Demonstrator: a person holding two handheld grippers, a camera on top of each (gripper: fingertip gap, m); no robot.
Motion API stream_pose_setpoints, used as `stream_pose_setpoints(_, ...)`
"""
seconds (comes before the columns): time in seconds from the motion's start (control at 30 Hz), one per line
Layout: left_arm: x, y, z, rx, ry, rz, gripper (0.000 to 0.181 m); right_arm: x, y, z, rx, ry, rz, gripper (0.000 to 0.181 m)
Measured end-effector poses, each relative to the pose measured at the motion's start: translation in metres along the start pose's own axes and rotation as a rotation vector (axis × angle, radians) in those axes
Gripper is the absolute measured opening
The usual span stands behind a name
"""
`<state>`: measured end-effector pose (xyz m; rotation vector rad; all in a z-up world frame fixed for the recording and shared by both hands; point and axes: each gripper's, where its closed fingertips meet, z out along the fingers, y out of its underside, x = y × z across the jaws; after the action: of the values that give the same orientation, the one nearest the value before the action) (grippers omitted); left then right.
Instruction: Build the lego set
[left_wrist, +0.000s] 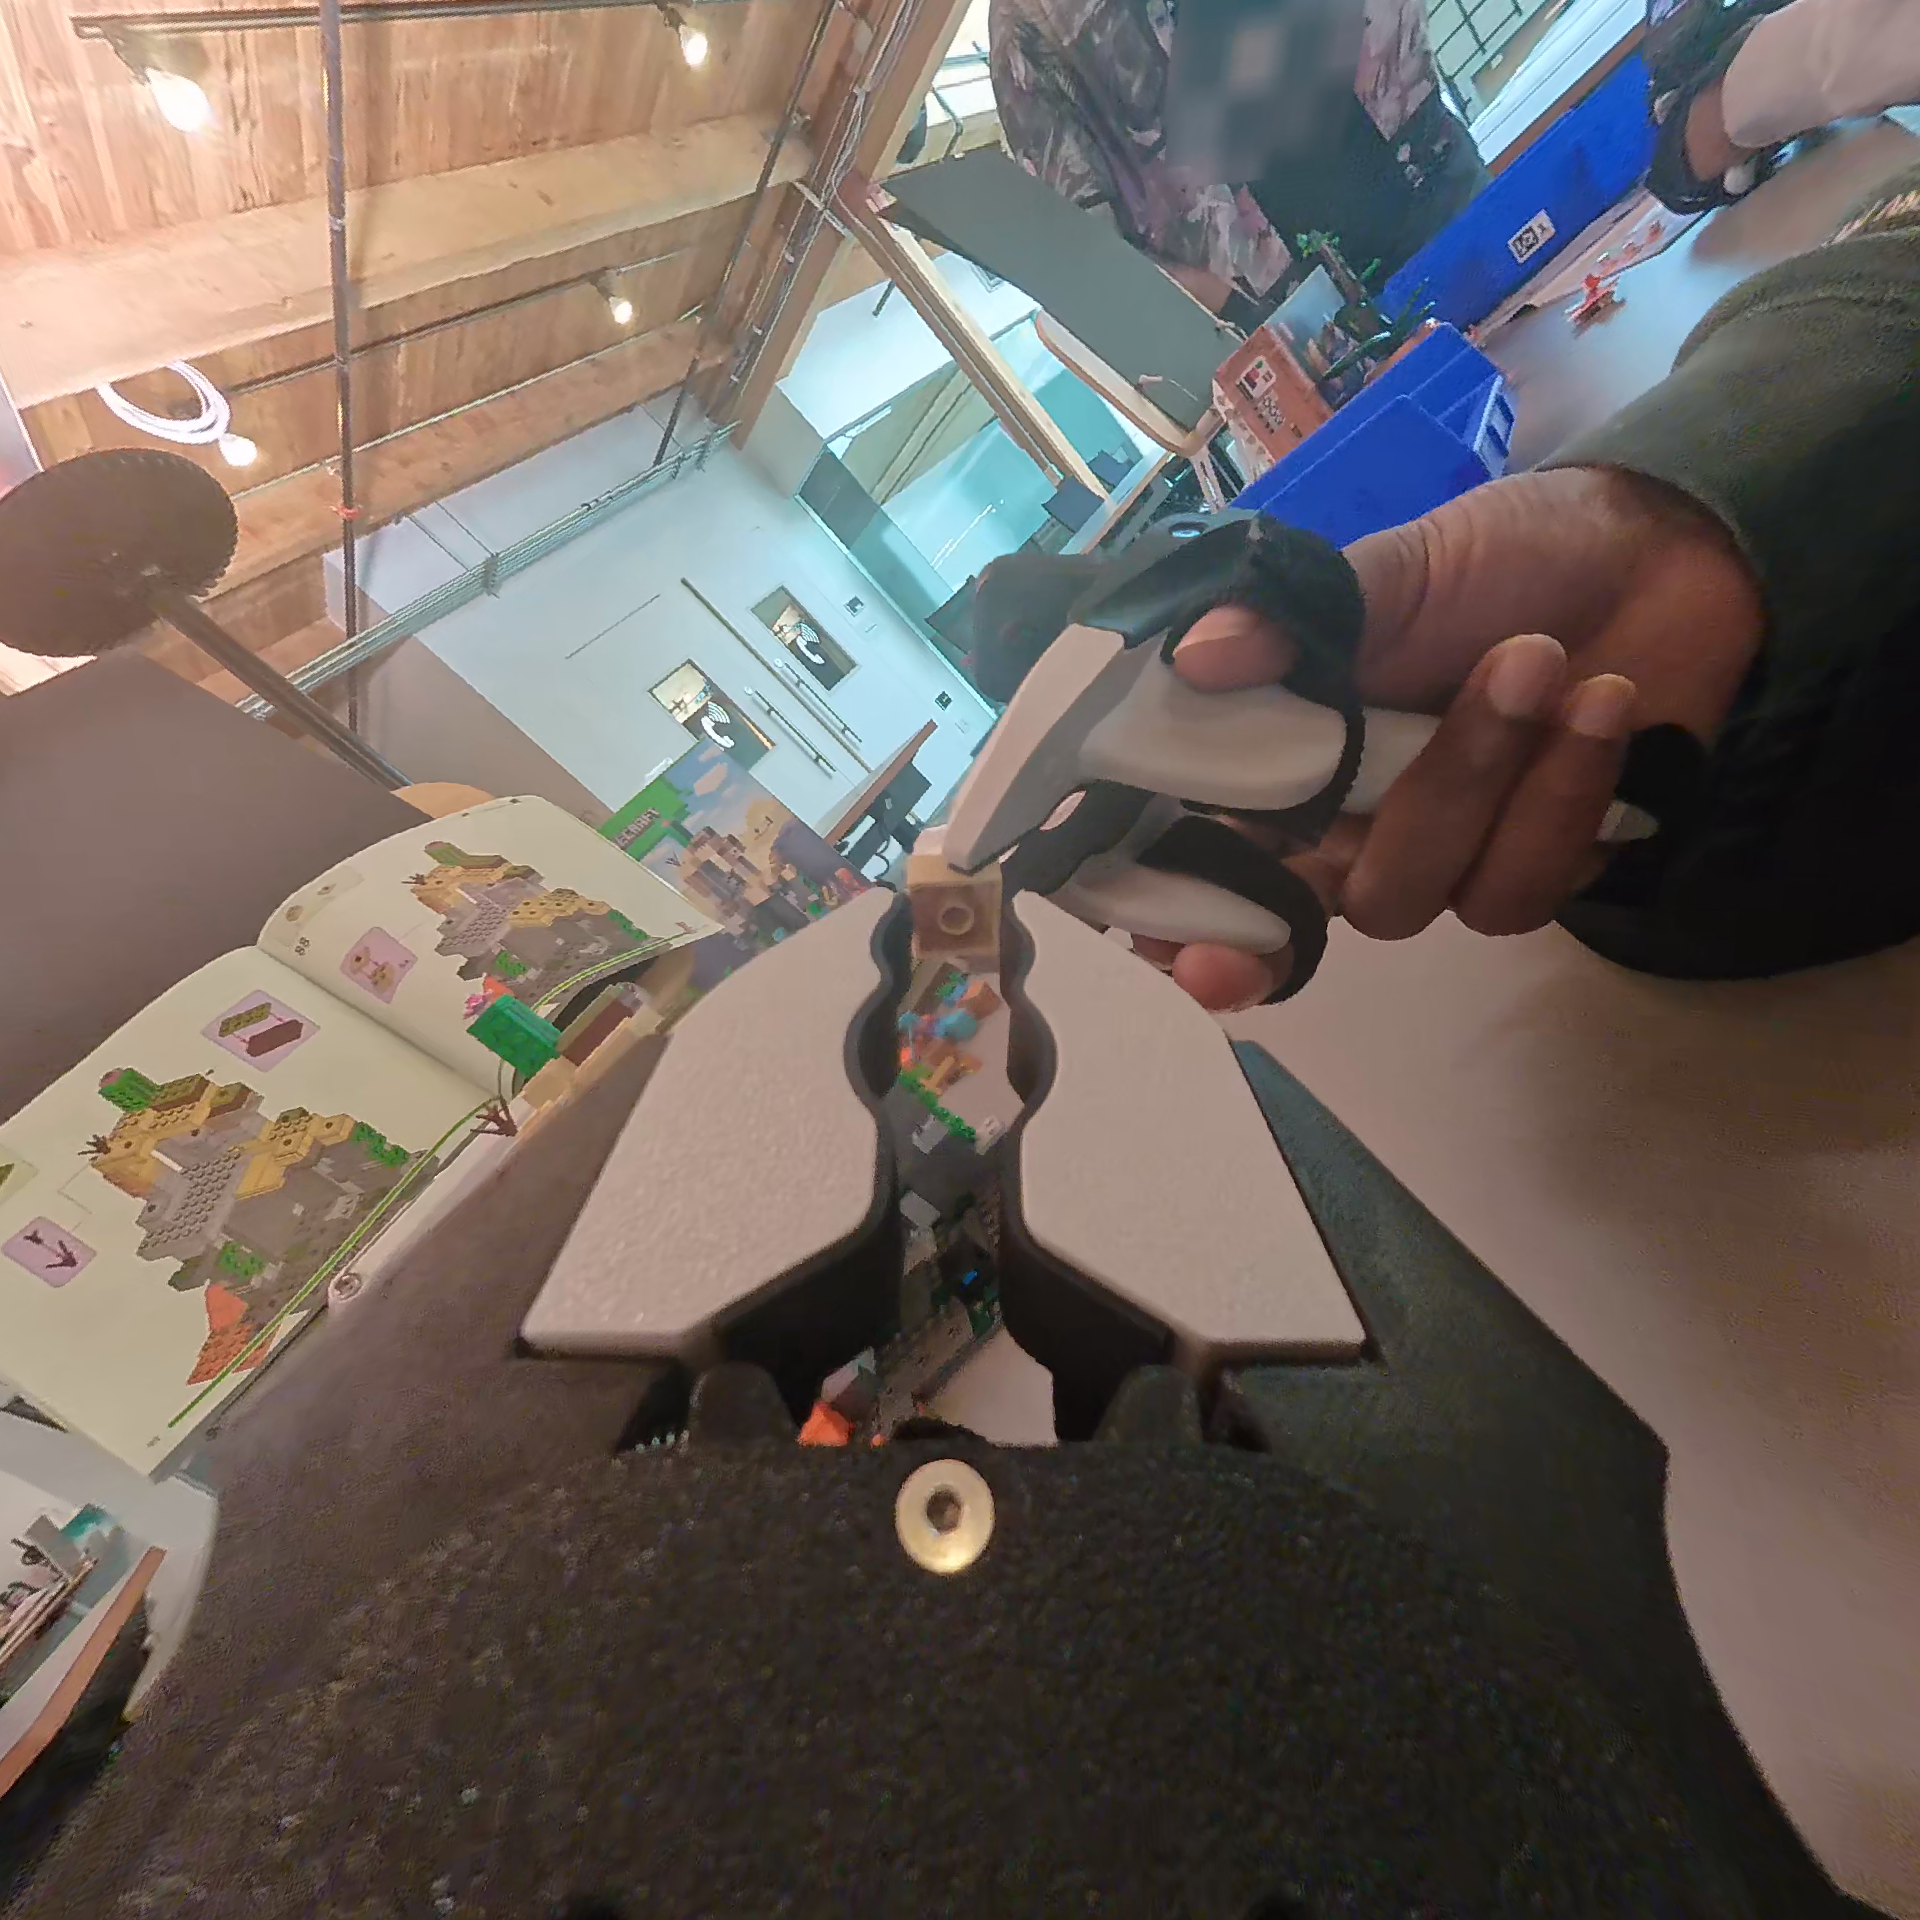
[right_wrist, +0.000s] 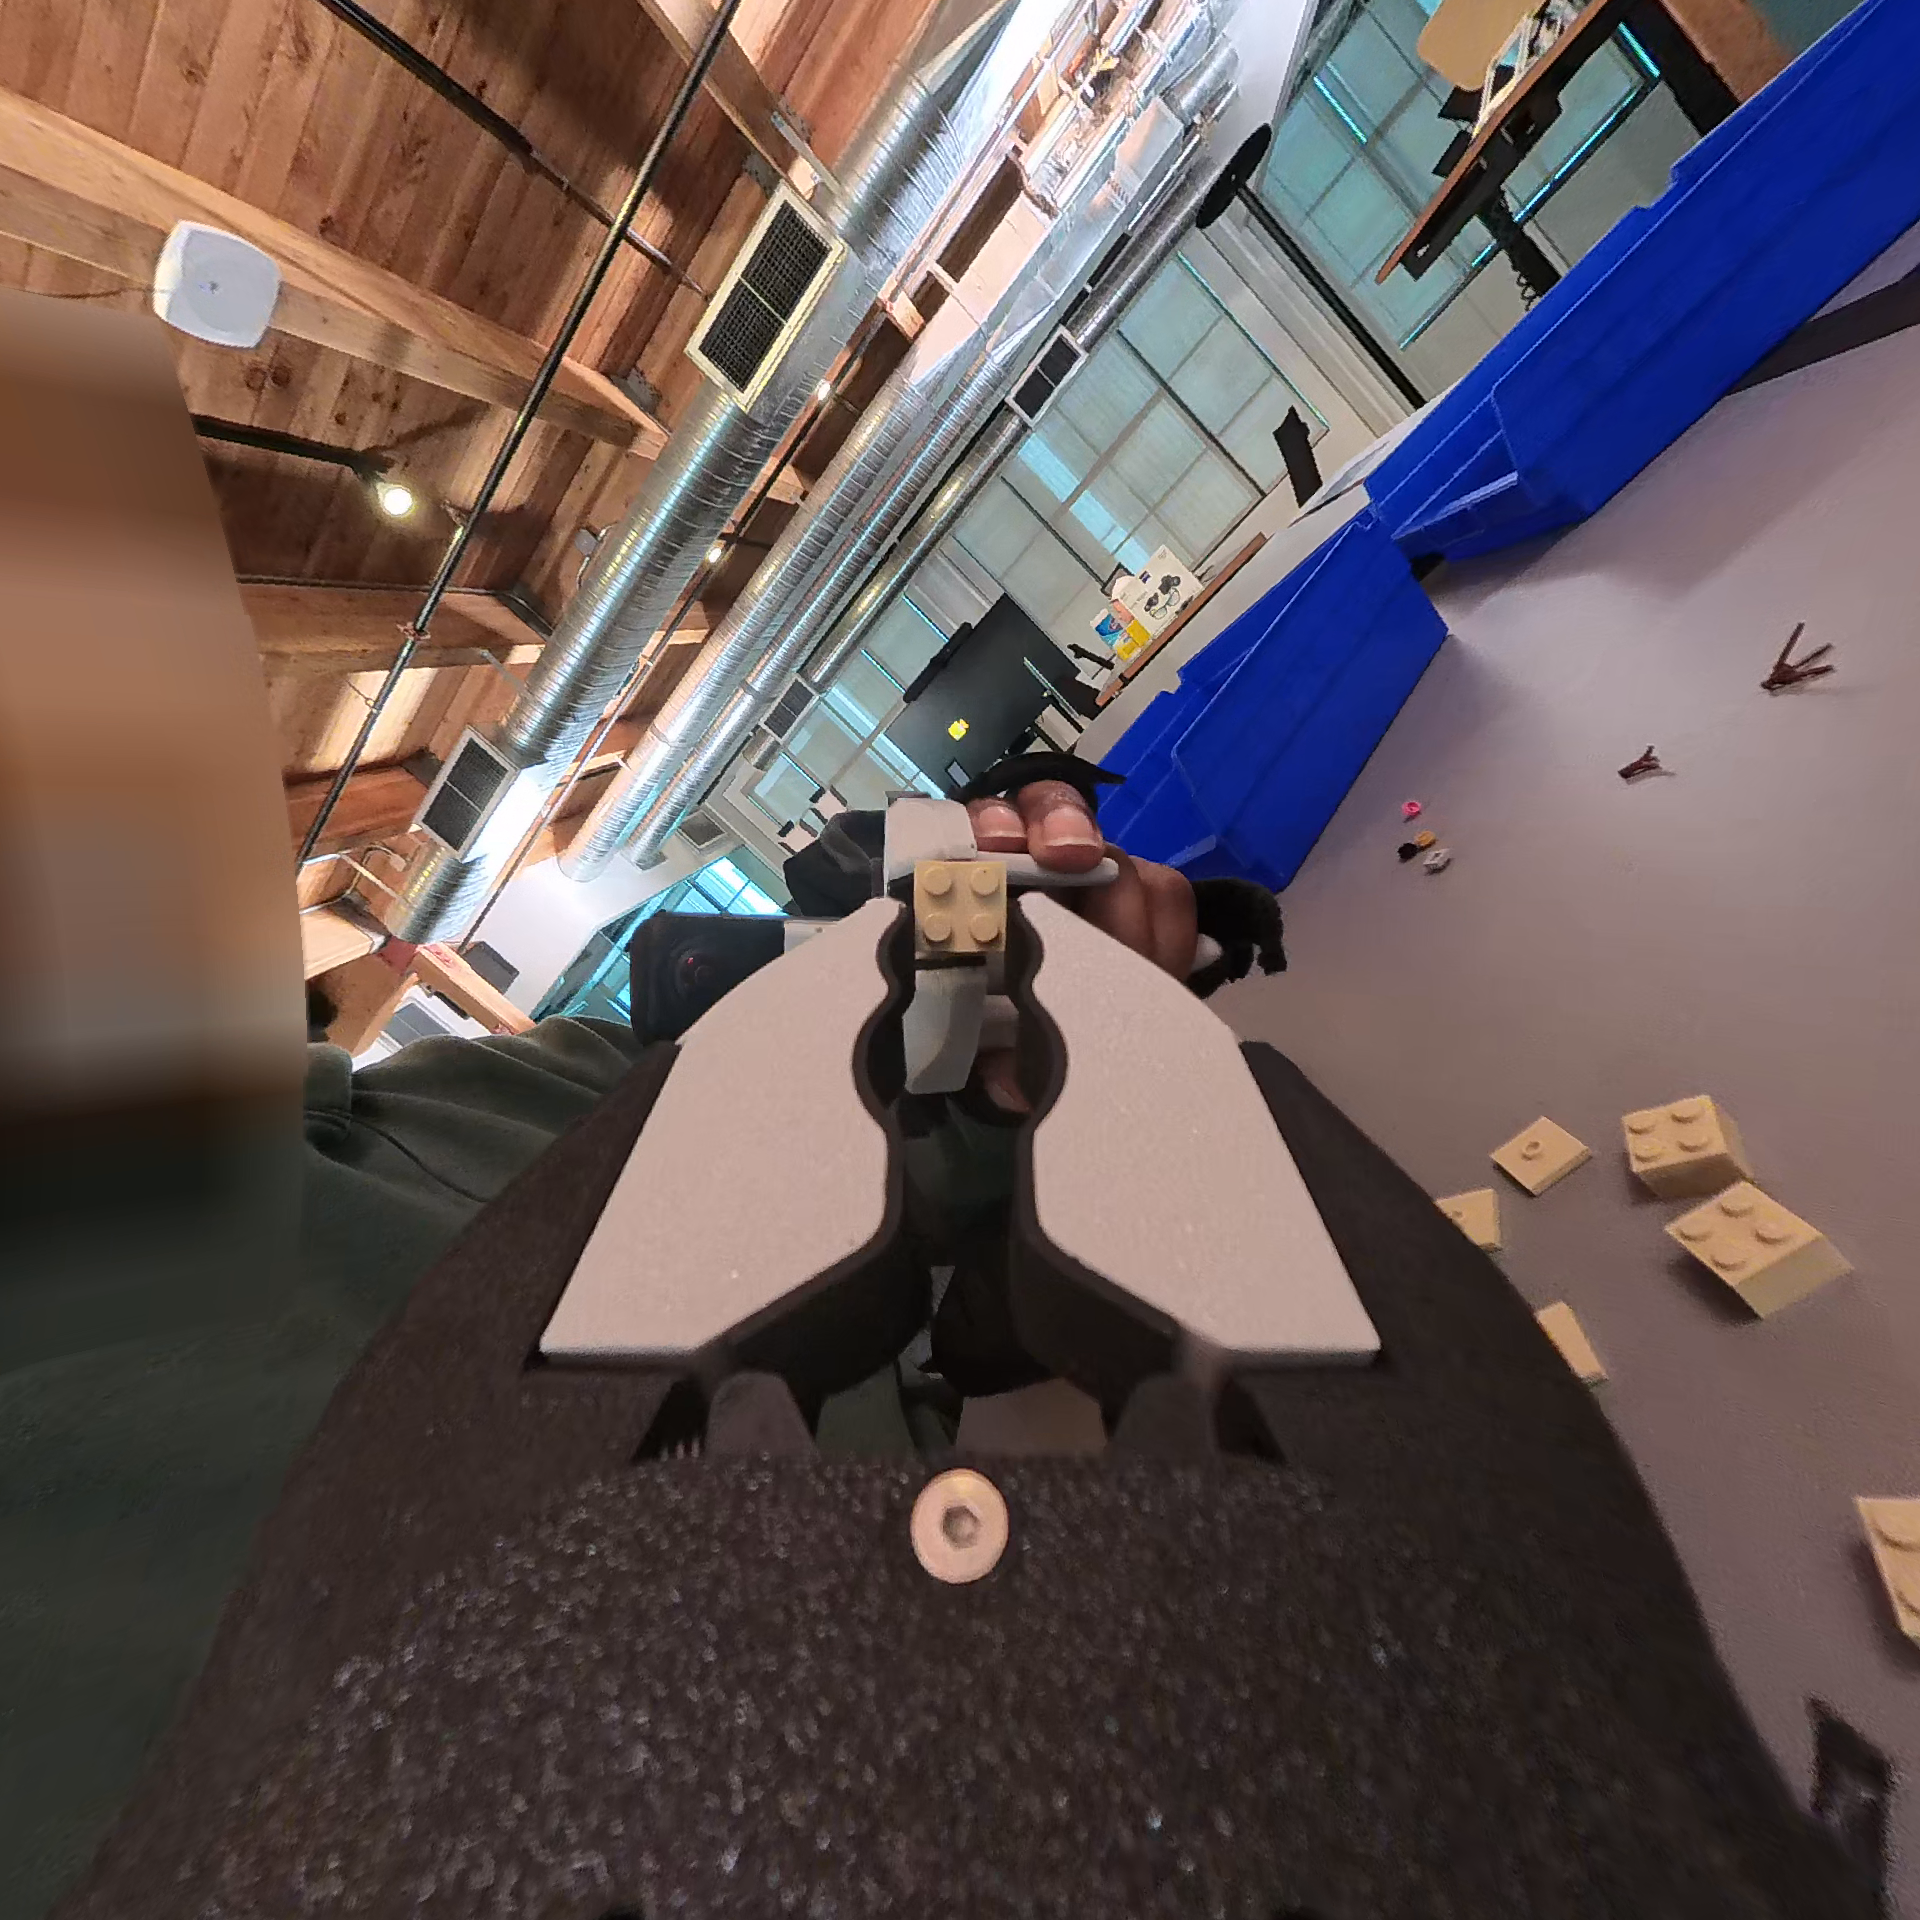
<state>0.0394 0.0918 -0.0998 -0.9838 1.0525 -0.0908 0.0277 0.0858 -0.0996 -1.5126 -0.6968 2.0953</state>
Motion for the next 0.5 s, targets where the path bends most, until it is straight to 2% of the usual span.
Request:
stream_pose_setpoints(0.23, 0.001, 0.000, -0.001, -0.002, 0.035, -0.059, 0.015, 0.000, 0.001, -0.002, -0.051, 0.033, -0.091, 0.017)
stream_pose_setpoints(0.33, 0.000, 0.004, -0.001, -0.025, 0.048, -0.119, 0.016, 0.005, 0.000, -0.008, -0.093, 0.107, -0.218, 0.019)
stream_pose_setpoints(0.5, -0.017, 0.011, -0.007, -0.035, 0.030, -0.293, 0.016, 0.027, -0.004, -0.025, -0.187, 0.306, -0.459, 0.006)
